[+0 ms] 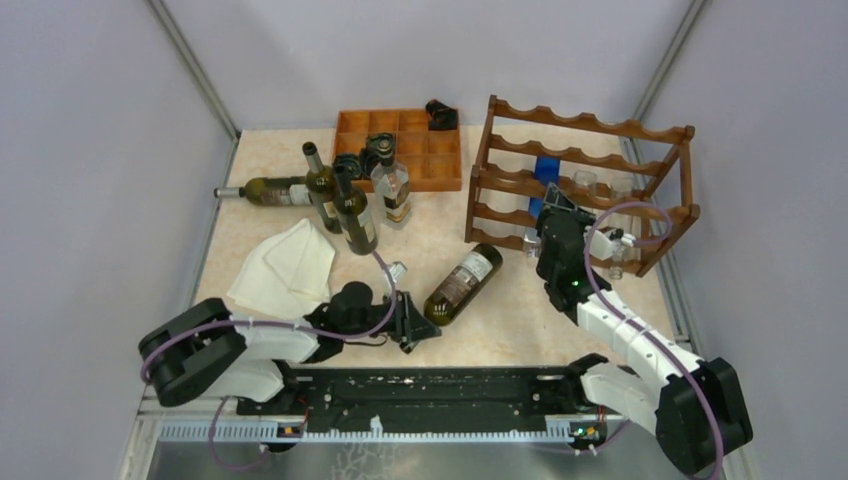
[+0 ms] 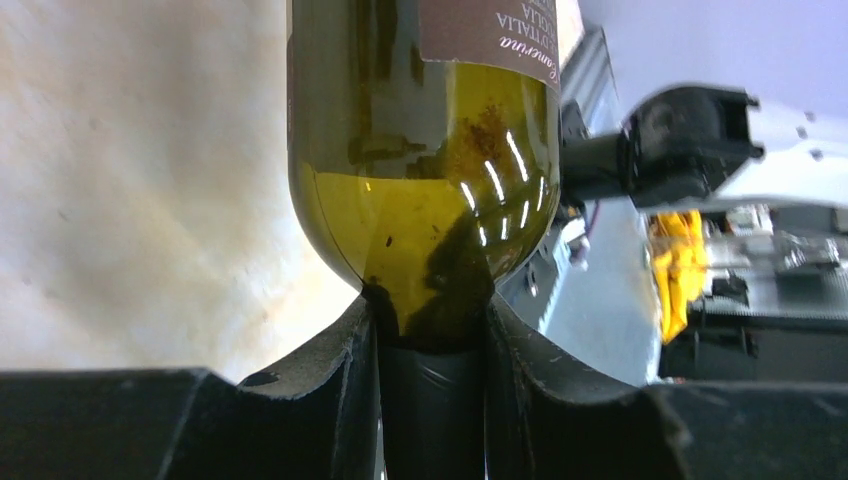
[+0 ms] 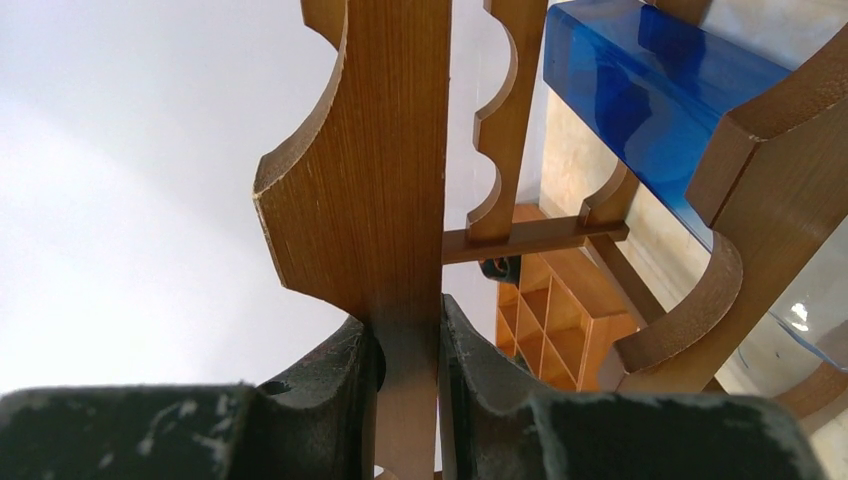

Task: Put the wine bottle on the wine rack
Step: Place the wine bottle in the wine rack, then adjust the wine bottle in the wine rack.

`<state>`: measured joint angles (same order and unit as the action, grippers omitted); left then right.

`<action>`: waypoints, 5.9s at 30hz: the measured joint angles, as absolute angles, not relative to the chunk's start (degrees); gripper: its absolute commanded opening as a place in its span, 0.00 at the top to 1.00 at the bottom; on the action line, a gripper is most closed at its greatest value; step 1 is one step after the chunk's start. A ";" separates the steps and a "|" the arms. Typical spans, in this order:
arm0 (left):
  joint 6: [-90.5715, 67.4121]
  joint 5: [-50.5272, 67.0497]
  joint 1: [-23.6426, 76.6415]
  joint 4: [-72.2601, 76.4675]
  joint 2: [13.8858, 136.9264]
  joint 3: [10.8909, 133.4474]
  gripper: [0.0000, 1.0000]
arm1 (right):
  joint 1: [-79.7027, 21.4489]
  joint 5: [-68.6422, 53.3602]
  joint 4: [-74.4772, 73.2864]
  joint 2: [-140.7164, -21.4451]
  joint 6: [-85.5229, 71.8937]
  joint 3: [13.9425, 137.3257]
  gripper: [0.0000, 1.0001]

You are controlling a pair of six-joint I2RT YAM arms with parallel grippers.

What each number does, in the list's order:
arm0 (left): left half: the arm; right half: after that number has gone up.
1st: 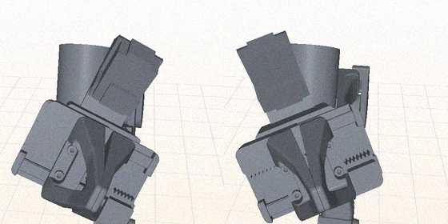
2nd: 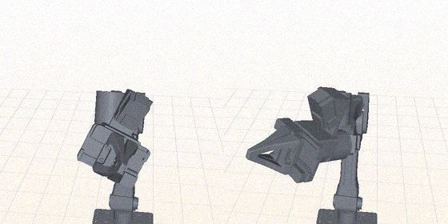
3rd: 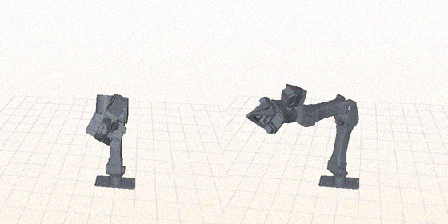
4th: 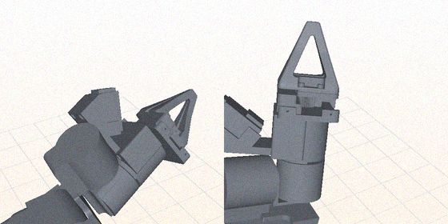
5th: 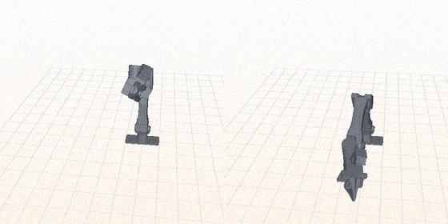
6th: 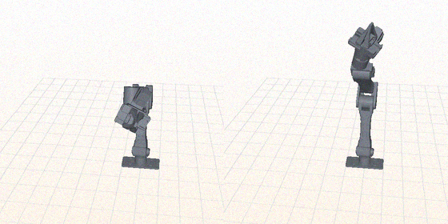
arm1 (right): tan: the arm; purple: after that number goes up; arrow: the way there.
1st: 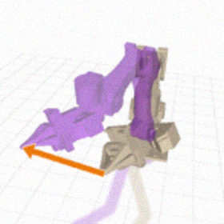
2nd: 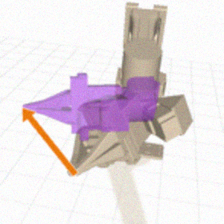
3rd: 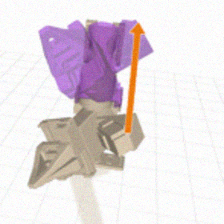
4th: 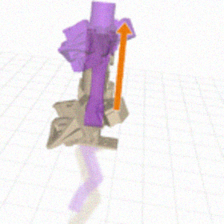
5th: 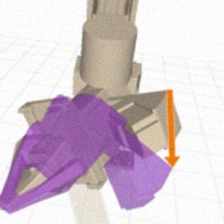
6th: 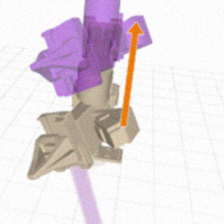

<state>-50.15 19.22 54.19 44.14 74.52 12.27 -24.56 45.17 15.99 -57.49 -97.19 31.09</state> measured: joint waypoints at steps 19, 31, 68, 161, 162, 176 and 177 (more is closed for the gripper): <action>-50.22 3.77 58.06 44.21 92.73 28.60 1.00 | -25.10 44.18 13.65 -52.21 -97.71 28.47 0.94; -50.61 -6.02 58.78 37.01 103.07 44.45 1.00 | -25.10 44.10 13.76 -52.40 -98.13 28.47 0.93; -55.27 -17.63 58.46 20.60 118.98 71.55 0.36 | -24.12 42.68 15.59 -54.00 -101.67 28.58 0.70; -25.50 1.91 53.47 27.07 39.16 10.02 0.02 | -38.11 29.50 42.57 -76.09 -67.40 12.91 0.46; -25.50 1.91 53.47 27.00 39.16 10.02 0.02 | -38.11 29.50 42.87 -76.69 -67.66 12.91 0.48; -25.65 1.91 53.47 26.37 37.06 9.54 0.02 | -38.09 31.22 47.44 -79.13 -66.98 12.71 0.92; -25.67 1.91 53.47 26.30 36.77 9.32 0.01 | -38.09 31.53 47.42 -78.70 -66.43 12.40 0.93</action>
